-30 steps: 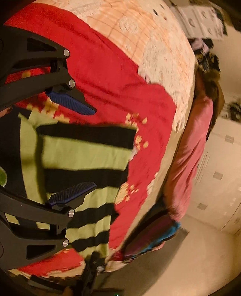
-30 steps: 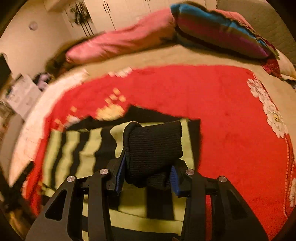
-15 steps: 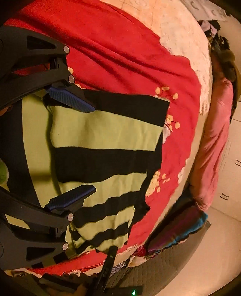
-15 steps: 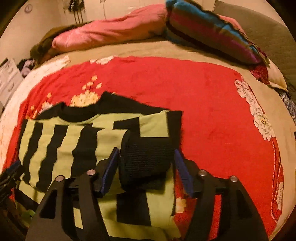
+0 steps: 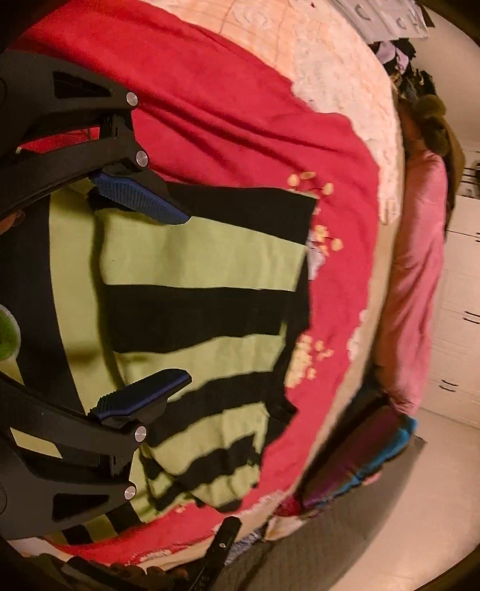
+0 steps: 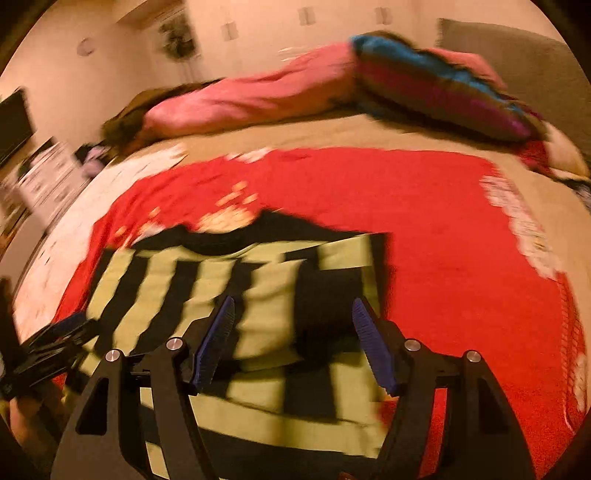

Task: Fold small clothes

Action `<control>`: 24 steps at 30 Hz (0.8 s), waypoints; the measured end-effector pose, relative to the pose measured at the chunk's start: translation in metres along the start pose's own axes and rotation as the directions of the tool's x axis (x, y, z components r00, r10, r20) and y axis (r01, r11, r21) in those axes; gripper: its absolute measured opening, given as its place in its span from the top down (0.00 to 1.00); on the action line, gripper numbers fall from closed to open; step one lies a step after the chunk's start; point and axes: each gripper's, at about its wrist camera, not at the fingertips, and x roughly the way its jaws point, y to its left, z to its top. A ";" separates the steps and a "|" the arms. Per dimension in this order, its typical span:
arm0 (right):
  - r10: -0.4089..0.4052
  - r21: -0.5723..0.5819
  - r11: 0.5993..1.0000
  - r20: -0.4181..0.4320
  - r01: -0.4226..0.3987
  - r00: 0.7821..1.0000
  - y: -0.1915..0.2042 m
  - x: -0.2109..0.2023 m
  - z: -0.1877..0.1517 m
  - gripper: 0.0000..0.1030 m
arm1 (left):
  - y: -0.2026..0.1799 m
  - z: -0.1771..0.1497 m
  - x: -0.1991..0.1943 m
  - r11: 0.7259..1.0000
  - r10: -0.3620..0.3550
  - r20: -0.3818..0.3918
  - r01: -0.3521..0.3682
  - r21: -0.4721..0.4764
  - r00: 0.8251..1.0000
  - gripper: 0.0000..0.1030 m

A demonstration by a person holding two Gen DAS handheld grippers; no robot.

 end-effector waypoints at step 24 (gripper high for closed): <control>-0.077 0.041 0.996 -0.126 0.083 0.989 -0.004 0.036 -0.012 0.25 | 0.001 -0.005 0.011 0.999 0.042 -0.047 -0.041 0.027 0.998 0.17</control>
